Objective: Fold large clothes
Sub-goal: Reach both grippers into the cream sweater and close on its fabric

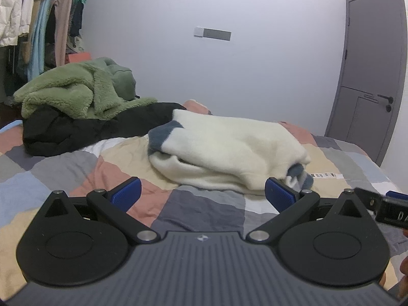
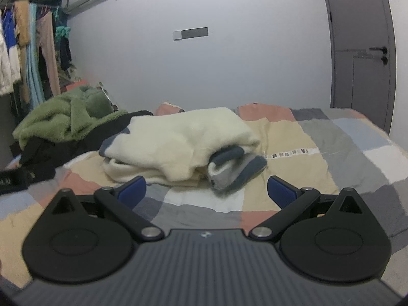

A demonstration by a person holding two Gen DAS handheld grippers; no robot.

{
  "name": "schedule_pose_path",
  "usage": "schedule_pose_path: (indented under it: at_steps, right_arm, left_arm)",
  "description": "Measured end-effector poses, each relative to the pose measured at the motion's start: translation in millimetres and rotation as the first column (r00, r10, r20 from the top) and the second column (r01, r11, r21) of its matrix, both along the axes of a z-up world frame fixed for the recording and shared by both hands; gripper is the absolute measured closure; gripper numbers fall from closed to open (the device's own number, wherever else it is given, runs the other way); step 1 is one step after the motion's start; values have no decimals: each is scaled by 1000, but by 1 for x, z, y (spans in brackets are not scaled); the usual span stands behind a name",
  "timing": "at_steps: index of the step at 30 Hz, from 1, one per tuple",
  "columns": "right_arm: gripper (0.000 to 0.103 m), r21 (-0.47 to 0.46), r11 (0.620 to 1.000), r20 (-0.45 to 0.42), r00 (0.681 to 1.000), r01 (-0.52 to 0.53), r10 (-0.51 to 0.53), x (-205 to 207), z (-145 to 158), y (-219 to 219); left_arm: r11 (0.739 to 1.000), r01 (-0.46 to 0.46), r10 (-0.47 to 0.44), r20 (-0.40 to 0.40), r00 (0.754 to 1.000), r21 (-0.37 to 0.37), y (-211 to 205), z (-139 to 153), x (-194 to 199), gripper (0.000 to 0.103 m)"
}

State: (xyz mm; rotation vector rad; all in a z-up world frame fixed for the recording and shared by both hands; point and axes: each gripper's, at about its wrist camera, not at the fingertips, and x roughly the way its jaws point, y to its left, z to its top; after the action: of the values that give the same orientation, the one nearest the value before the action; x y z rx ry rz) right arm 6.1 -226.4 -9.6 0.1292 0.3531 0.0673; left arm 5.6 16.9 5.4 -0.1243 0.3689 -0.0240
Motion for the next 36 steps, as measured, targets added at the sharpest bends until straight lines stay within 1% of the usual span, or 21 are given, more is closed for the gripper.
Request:
schedule_pose_path:
  at_steps: [5, 10, 16, 19, 21, 22, 25, 27, 29, 31, 32, 34, 36]
  right_arm:
    - [0, 47, 999, -24, 1000, 13, -11, 15, -1, -5]
    - [0, 69, 998, -63, 998, 11, -7, 36, -4, -6]
    - [0, 94, 996, -64, 998, -10, 16, 68, 7, -9]
    - [0, 112, 993, -58, 998, -24, 31, 92, 16, -12]
    - [0, 134, 990, -62, 997, -32, 41, 110, 21, -17]
    - [0, 150, 988, -70, 996, -35, 46, 122, 24, -19]
    - [0, 173, 985, -75, 996, -24, 38, 152, 27, -23]
    - [0, 220, 976, -93, 995, -1, 22, 174, 22, -29]
    - [0, 276, 961, -113, 994, 22, 10, 192, 12, -36]
    - [1, 330, 943, -124, 992, 37, 4, 209, -2, -43]
    - [1, 349, 936, -125, 992, 41, 3, 215, -9, -46]
    - [1, 415, 909, -131, 991, 45, 11, 224, -26, -52]
    - [3, 457, 889, -133, 991, 37, 27, 234, -41, -55]
  left_arm:
    - [998, -8, 9, -13, 1000, 64, -7, -4, 20, 0]
    - [999, 2, 0, -41, 999, 44, -10, -5, 50, 0]
    - [999, 9, -7, -58, 998, 35, -9, 2, 94, 0]
    - [998, 36, -32, -64, 997, 54, -11, 3, 121, 0]
    - [994, 69, -62, -78, 995, 83, -16, 1, 142, 0]
    - [992, 93, -85, -90, 992, 80, -17, -1, 155, 0]
    - [990, 136, -130, -125, 984, 39, -18, -11, 192, 0]
    - [989, 148, -149, -146, 978, -14, -16, -19, 216, 0]
    - [984, 157, -169, -147, 975, -85, -14, -28, 238, 0]
    - [978, 155, -175, -137, 975, -140, -12, -37, 257, 0]
    - [974, 157, -179, -133, 975, -162, -11, -43, 266, 0]
    - [968, 157, -187, -144, 972, -197, -8, -57, 283, 0]
    - [963, 129, -168, -149, 975, -236, -1, -72, 294, 0]
